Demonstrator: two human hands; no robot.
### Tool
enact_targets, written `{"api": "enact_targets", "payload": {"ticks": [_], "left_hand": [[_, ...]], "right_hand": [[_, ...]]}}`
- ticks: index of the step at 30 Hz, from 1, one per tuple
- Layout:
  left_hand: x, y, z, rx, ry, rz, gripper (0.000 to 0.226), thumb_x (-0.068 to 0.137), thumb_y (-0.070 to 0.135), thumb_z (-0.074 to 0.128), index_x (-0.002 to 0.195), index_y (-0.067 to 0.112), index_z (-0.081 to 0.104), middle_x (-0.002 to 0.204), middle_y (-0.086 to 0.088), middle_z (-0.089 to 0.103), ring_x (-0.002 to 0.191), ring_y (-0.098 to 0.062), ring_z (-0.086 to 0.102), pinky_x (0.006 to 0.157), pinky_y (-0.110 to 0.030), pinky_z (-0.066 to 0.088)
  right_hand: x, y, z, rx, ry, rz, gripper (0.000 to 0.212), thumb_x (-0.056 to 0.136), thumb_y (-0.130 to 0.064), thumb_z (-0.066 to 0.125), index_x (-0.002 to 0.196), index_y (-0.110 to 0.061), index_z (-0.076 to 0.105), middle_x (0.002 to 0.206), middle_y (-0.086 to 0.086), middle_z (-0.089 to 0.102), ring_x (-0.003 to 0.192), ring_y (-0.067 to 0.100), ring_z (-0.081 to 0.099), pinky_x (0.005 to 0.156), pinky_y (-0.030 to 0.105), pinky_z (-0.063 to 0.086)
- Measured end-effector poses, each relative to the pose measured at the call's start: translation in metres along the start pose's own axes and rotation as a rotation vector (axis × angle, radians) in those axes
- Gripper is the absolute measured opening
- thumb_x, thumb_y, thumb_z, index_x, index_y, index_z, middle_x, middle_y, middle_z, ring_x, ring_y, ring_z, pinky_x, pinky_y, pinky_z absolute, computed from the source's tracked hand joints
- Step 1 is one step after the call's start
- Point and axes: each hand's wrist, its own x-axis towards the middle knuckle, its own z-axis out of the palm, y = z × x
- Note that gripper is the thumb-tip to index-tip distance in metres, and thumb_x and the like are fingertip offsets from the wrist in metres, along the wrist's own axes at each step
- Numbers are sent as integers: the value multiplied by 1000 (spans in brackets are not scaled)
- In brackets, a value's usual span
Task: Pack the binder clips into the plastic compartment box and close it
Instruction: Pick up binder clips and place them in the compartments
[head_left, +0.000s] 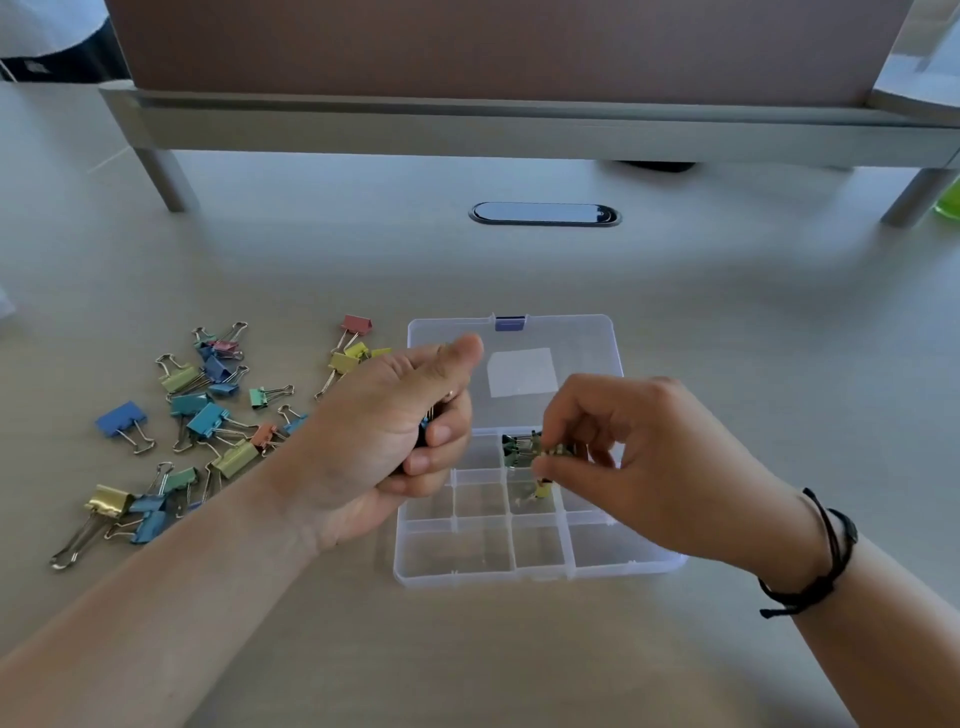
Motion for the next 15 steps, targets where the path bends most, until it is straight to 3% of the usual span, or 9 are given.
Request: {"api": "enact_targets", "payload": {"ticks": [4, 8, 12, 15], "left_hand": [[-1, -1, 1, -2, 6, 27, 33, 83, 35, 61, 67, 16, 40, 49, -1, 36, 35, -9, 22, 40, -12, 14], [-1, -2, 1, 3, 19, 49, 30, 83, 36, 60, 68, 16, 43, 49, -3, 36, 35, -9, 21, 42, -13, 11], [-1, -3, 0, -8, 8, 48, 26, 85, 36, 57, 71, 16, 47, 49, -3, 36, 36, -10, 21, 43, -12, 12], [0, -4, -1, -13, -3, 45, 28, 88, 35, 53, 68, 16, 48, 50, -3, 37, 37, -10, 21, 43, -13, 12]], "right_hand": [[0, 1, -5, 132, 133, 70, 18, 83, -20, 74, 84, -26, 57, 67, -2, 68, 57, 20, 63, 61, 41, 55], [1, 1, -6, 198, 135, 113, 33, 92, -4, 58, 108, -31, 52, 81, -7, 72, 63, 14, 68, 56, 20, 50], [-1, 3, -6, 108, 45, 81, 42, 88, 9, 46, 85, -28, 66, 68, -17, 60, 46, 6, 46, 46, 13, 35], [-2, 0, -3, 37, -59, 8, 36, 91, 6, 47, 89, -20, 73, 59, -17, 52, 48, 4, 46, 48, 9, 31]]}}
